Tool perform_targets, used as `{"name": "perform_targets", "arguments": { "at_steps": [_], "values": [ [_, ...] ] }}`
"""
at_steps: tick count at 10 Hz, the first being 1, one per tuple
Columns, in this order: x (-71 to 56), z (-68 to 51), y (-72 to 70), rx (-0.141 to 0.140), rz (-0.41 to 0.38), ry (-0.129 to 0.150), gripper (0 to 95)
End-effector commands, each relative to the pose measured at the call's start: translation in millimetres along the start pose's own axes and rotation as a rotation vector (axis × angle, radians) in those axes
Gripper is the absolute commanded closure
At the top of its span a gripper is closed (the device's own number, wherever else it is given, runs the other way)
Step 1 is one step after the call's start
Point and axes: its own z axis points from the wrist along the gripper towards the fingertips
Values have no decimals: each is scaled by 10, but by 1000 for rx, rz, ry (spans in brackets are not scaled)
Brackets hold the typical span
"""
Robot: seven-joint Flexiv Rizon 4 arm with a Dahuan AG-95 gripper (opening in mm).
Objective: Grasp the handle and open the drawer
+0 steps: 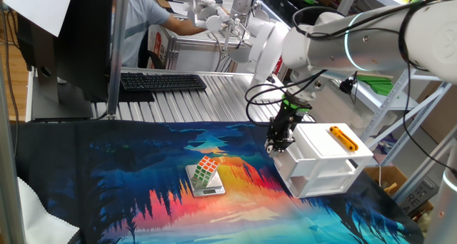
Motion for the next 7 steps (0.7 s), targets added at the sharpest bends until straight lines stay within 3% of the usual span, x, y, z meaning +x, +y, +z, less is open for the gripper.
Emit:
{"name": "perform_targets", "arguments": {
  "at_steps": [1,7],
  "values": [
    [38,9,-41,-2,9,2,950],
    [103,15,-59,9,7,22,950]
  ]
}}
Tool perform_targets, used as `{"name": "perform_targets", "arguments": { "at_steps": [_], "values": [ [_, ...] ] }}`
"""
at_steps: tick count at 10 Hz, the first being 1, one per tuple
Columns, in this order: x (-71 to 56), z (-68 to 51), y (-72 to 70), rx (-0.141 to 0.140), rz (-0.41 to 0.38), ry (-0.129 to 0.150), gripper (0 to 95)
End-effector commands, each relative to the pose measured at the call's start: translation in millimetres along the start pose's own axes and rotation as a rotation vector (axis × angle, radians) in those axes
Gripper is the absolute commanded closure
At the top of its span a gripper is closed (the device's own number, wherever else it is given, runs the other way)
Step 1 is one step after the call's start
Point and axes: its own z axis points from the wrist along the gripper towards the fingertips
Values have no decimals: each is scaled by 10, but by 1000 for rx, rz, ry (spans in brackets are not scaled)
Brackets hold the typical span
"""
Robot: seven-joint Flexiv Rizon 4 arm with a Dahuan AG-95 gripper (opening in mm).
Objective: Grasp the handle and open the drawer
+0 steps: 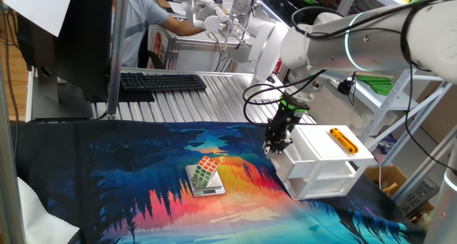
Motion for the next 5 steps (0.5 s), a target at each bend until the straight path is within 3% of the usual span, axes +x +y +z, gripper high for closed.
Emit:
{"name": "perform_targets", "arguments": {
  "at_steps": [1,5],
  "values": [
    [22,12,-16,-2,-3,2,950],
    [79,0,-20,3,-11,5,950]
  ]
}}
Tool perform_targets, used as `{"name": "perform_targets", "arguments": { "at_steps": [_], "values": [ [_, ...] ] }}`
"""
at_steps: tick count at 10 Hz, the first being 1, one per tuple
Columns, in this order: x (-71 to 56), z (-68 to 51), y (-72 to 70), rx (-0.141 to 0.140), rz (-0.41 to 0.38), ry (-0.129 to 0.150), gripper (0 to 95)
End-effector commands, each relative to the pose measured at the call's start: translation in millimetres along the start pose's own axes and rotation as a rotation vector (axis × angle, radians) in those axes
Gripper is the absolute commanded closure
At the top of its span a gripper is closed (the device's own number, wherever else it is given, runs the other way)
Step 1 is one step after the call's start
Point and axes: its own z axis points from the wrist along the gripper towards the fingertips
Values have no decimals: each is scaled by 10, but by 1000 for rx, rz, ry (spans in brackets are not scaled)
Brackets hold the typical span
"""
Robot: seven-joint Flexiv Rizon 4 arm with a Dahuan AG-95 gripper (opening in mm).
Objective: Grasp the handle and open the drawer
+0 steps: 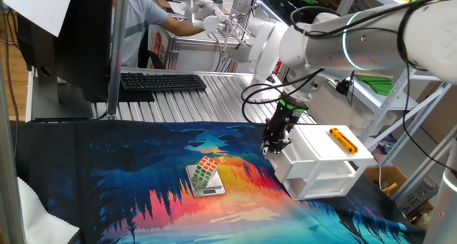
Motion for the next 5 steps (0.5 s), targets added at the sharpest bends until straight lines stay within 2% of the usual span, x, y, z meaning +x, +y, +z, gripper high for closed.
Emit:
{"name": "perform_targets", "arguments": {
  "at_steps": [1,5],
  "values": [
    [22,-1,12,5,-2,4,950],
    [122,27,-41,9,6,9,950]
  ]
}}
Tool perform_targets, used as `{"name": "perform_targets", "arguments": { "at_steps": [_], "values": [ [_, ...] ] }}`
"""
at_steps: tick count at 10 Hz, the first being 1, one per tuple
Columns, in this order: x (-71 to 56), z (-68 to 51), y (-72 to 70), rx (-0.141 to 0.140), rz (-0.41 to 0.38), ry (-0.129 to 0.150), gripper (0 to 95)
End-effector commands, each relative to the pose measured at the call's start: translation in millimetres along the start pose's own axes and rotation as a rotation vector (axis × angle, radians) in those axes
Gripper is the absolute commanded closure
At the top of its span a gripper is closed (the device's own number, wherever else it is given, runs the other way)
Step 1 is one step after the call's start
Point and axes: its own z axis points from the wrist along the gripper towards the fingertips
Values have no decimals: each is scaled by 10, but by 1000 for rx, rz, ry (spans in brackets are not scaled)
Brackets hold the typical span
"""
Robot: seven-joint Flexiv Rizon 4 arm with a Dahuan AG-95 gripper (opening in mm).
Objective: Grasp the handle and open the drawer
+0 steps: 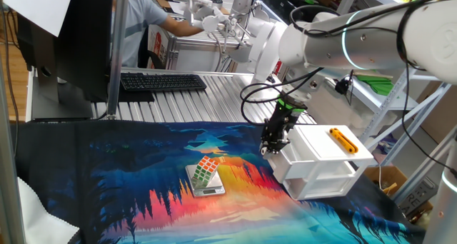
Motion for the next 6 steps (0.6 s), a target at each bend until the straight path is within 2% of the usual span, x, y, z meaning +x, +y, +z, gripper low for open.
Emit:
{"name": "perform_targets", "arguments": {
  "at_steps": [1,6],
  "values": [
    [44,-5,-35,-1,5,0,950],
    [138,-12,-63,9,6,11,950]
  ]
}}
